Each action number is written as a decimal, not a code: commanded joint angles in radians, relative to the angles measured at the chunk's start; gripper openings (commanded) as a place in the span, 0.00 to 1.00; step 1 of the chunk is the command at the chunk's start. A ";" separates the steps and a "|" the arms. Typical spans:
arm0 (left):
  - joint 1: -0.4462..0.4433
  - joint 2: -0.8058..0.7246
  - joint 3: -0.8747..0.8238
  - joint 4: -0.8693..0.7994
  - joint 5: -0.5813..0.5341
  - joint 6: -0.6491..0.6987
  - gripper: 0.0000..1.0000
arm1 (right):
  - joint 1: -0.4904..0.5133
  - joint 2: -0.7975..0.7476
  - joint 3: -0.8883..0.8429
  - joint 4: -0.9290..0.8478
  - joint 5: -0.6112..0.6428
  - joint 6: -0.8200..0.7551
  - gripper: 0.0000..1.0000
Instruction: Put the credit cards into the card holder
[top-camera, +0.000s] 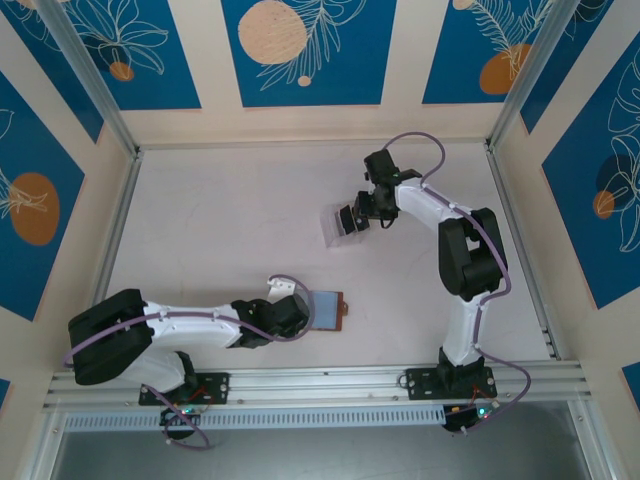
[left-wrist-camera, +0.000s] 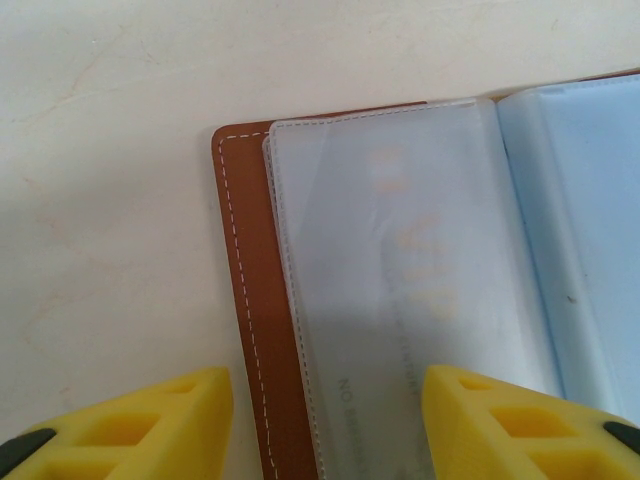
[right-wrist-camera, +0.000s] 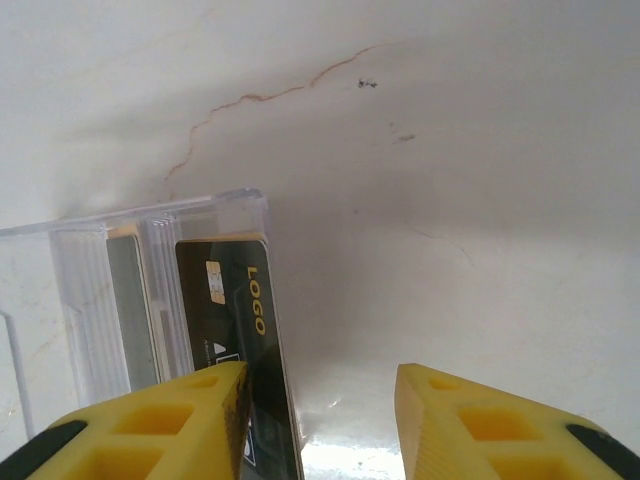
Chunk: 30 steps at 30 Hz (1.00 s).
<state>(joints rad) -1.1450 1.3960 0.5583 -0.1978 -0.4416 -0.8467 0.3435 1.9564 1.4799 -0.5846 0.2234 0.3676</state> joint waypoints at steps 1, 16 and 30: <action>0.010 0.003 0.011 -0.028 0.010 -0.006 0.52 | -0.003 0.011 -0.016 0.010 -0.034 0.015 0.43; 0.020 -0.244 0.099 -0.249 -0.042 0.015 0.59 | -0.008 0.019 -0.028 0.027 -0.077 0.025 0.43; 0.373 0.136 0.577 -0.102 0.487 0.246 0.66 | 0.006 0.039 -0.008 0.008 -0.067 0.016 0.43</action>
<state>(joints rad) -0.8181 1.4223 1.0550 -0.3641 -0.1291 -0.6571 0.3412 1.9694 1.4593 -0.5537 0.1711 0.3775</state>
